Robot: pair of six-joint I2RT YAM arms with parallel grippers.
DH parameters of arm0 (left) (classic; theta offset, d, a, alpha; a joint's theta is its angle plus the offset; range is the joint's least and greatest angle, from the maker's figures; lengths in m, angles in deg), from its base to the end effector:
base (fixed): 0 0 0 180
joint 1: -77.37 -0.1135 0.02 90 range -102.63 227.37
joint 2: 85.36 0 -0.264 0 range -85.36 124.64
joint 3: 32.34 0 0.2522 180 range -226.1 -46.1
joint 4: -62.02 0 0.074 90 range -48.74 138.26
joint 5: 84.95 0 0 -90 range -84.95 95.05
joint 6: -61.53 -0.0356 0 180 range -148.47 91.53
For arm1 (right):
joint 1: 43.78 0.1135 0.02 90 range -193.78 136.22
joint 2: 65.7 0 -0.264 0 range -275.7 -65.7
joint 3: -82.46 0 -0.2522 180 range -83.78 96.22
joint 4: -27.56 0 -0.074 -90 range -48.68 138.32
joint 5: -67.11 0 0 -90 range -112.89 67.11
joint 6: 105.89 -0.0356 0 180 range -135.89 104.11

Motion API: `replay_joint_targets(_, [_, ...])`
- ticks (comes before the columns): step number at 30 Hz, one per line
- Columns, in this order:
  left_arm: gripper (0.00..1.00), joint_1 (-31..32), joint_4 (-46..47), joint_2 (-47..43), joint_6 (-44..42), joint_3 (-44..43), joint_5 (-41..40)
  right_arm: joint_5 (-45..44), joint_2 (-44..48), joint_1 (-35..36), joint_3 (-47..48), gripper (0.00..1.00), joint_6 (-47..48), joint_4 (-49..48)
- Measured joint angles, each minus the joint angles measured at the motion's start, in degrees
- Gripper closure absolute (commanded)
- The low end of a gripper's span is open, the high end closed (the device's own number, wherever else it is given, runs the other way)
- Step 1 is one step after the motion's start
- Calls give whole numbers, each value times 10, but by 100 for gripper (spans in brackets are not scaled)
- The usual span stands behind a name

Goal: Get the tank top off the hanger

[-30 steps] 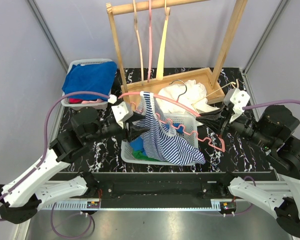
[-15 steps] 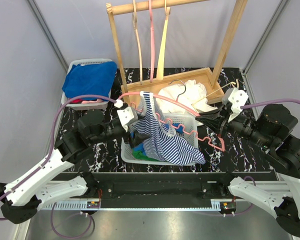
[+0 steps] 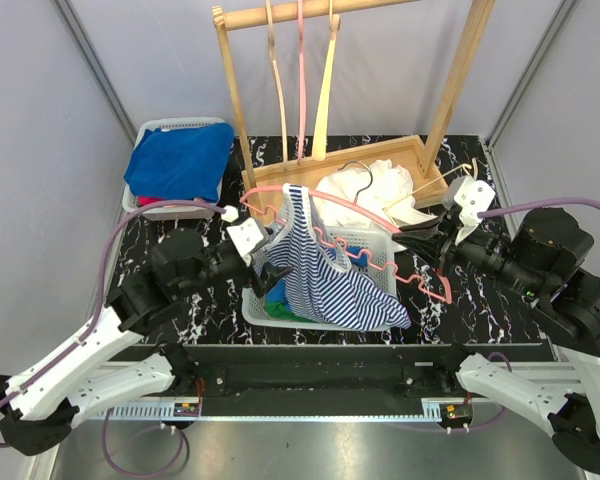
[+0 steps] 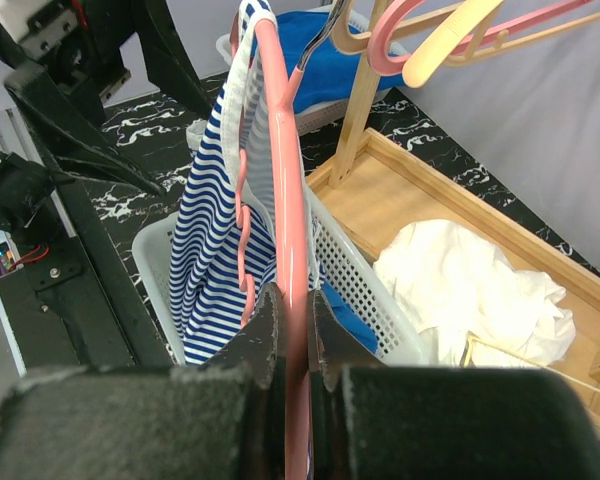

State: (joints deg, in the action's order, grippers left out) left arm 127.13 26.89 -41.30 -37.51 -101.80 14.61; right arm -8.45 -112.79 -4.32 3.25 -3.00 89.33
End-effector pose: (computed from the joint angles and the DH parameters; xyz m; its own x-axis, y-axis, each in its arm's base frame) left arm 0.1025 -0.1303 0.3868 0.0271 0.2079 -0.9778 0.8650 0.4854 0.1271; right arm 0.0692 0.0685 0.4949 0.0742 -0.2188 -0.9730 -0.8099 0.5560 -0.1867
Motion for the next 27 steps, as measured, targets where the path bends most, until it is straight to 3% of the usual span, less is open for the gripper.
replay_joint_targets(4, [35,0,-5,10,-6,13,0,1,1,0,5,100,-1,3])
replay_joint_targets(5, [52,0,-5,12,-9,15,0,1,2,0,6,100,-1,3])
replay_joint_targets(7, [68,0,-5,12,-17,18,0,2,5,0,8,100,-3,4])
replay_joint_targets(8, [83,0,-4,12,-14,18,0,3,6,0,9,100,-3,4])
replay_joint_targets(10, [98,0,2,16,-17,18,1,6,8,0,12,100,-6,5])
replay_joint_targets(21, [100,-7,4,35,-33,3,-2,9,7,0,18,100,-7,27])
replay_joint_targets(27, [100,-45,-7,17,-49,-21,-27,-17,10,0,22,100,-15,66])
